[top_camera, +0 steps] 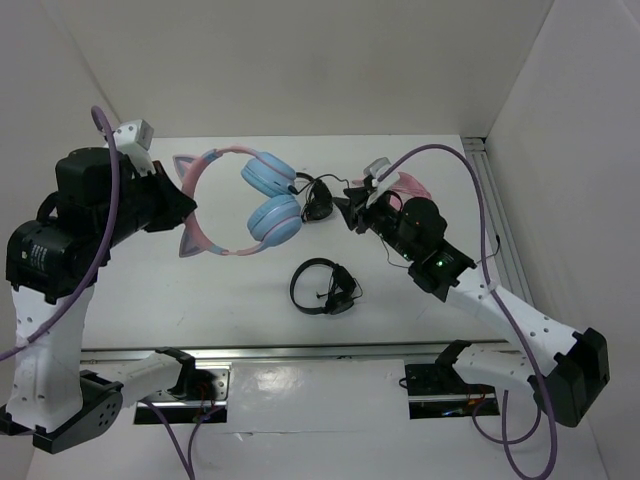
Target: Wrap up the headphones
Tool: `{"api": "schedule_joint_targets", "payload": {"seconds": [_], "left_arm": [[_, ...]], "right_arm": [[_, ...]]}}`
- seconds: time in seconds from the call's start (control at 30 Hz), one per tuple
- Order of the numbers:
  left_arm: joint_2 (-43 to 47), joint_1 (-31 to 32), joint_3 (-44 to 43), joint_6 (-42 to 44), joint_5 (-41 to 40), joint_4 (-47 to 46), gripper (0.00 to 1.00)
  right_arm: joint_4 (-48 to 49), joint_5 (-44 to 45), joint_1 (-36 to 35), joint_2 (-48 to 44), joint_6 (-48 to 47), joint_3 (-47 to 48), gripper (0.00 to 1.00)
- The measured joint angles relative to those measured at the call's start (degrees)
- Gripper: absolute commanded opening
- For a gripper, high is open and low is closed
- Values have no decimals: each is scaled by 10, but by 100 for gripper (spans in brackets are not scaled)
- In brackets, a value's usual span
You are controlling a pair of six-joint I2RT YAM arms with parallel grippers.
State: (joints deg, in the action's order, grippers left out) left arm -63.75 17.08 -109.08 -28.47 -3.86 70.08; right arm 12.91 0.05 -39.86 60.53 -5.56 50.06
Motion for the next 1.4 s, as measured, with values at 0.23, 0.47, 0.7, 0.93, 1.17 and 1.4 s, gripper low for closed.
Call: {"api": "schedule_joint_targets", "payload": {"seconds": [0.23, 0.47, 0.7, 0.93, 1.17, 1.4], "left_arm": [[-3, 0, -2, 0, -23, 12, 1], [-7, 0, 49, -1, -54, 4, 1], [-20, 0, 67, -2, -52, -10, 1], [-20, 0, 67, -3, -53, -16, 1], [-20, 0, 63, -3, -51, -15, 1], [-21, 0, 39, -4, -49, -15, 1]], "right_arm": [[21, -31, 12, -19, 11, -6, 10], [10, -58, 12, -78, 10, -16, 14], [-10, -76, 12, -77, 10, -16, 44], [-18, -120, 12, -65, 21, -16, 65], [5, -144, 12, -28, 39, -23, 64], [30, -144, 16, 26, 46, -45, 32]]}}
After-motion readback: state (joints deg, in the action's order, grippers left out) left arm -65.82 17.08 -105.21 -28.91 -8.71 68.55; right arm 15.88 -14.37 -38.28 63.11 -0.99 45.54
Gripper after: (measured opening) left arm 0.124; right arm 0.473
